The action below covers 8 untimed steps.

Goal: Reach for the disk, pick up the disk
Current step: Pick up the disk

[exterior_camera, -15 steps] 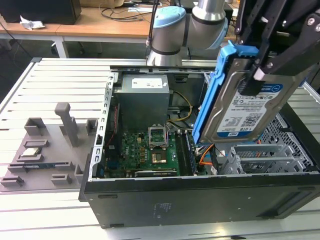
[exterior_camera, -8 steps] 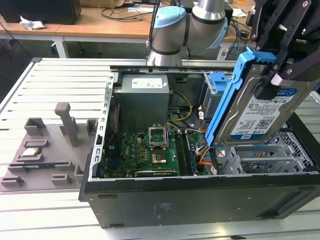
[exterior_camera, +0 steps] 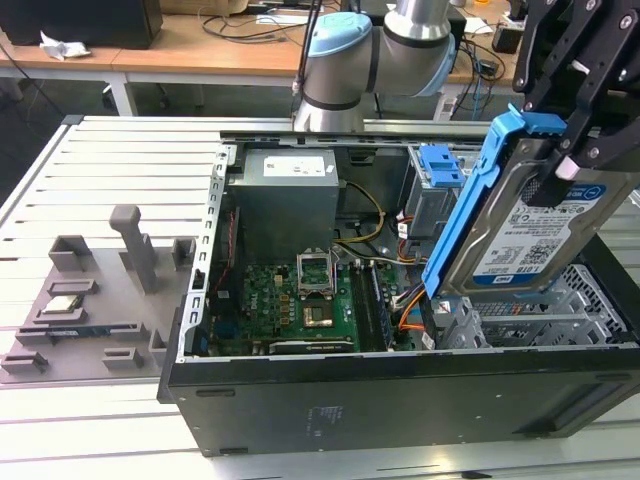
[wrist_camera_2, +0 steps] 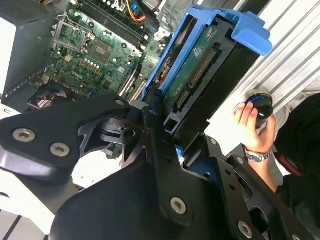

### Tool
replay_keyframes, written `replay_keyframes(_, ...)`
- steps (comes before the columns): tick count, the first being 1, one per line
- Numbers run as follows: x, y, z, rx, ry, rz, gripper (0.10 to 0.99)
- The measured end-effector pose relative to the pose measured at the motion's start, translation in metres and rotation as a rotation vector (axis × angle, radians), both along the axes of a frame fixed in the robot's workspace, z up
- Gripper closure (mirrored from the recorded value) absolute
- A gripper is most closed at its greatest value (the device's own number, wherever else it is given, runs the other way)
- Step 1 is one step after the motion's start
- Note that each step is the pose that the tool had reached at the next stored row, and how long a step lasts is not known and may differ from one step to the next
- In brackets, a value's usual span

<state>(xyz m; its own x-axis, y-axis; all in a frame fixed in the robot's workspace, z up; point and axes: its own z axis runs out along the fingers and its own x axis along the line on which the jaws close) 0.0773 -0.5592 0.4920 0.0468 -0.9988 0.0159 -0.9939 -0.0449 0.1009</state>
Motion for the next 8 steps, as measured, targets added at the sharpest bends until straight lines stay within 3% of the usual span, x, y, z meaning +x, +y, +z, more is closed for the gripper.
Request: replay_keyframes(8,0.0123,0.0008,-0.0116,-0.002,0.0015,0.000,0.722)
